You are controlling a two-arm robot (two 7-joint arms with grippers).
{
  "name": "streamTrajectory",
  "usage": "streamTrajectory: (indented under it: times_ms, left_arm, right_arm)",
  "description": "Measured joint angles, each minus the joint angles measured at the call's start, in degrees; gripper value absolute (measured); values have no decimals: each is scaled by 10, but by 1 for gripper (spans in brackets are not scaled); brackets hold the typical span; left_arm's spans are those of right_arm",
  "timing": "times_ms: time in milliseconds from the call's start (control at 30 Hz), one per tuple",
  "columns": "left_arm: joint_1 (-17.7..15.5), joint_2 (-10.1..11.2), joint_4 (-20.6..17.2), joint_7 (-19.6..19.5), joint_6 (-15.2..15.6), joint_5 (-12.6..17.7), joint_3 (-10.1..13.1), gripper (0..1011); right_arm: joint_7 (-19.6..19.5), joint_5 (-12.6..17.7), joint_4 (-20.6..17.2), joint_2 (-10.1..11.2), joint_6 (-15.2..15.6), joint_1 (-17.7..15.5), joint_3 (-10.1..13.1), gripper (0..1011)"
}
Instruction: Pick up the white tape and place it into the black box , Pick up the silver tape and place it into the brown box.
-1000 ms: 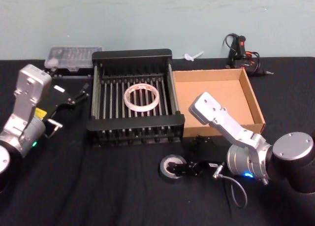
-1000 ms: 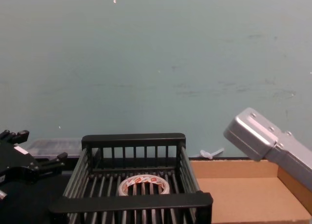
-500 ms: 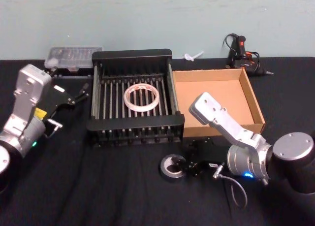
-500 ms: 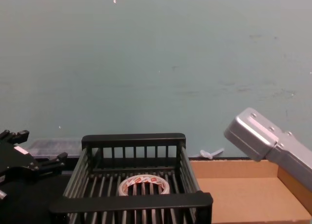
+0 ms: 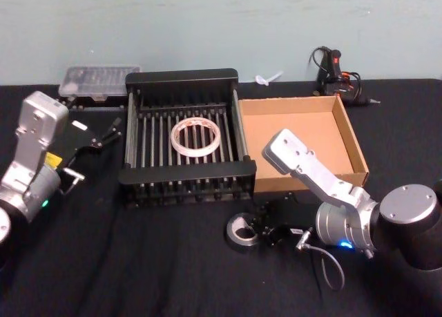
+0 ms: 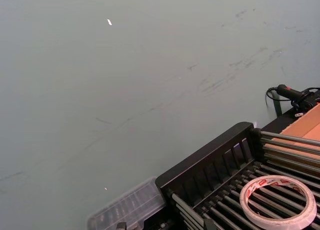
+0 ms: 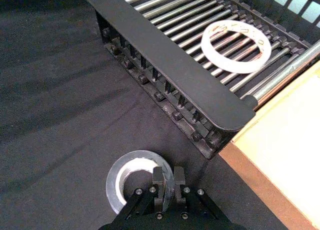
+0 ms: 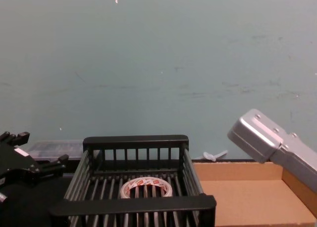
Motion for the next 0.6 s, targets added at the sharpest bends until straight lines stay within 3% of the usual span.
streamTrajectory:
  times_ms: [200, 600]
  left_arm:
    - [0, 0, 0, 0, 0, 0, 0, 1001]
    - [0, 0, 0, 0, 0, 0, 0, 1001]
  right_arm:
    - [0, 0, 0, 0, 0, 0, 0, 135]
    - [21, 22, -22, 18, -50, -14, 15, 135]
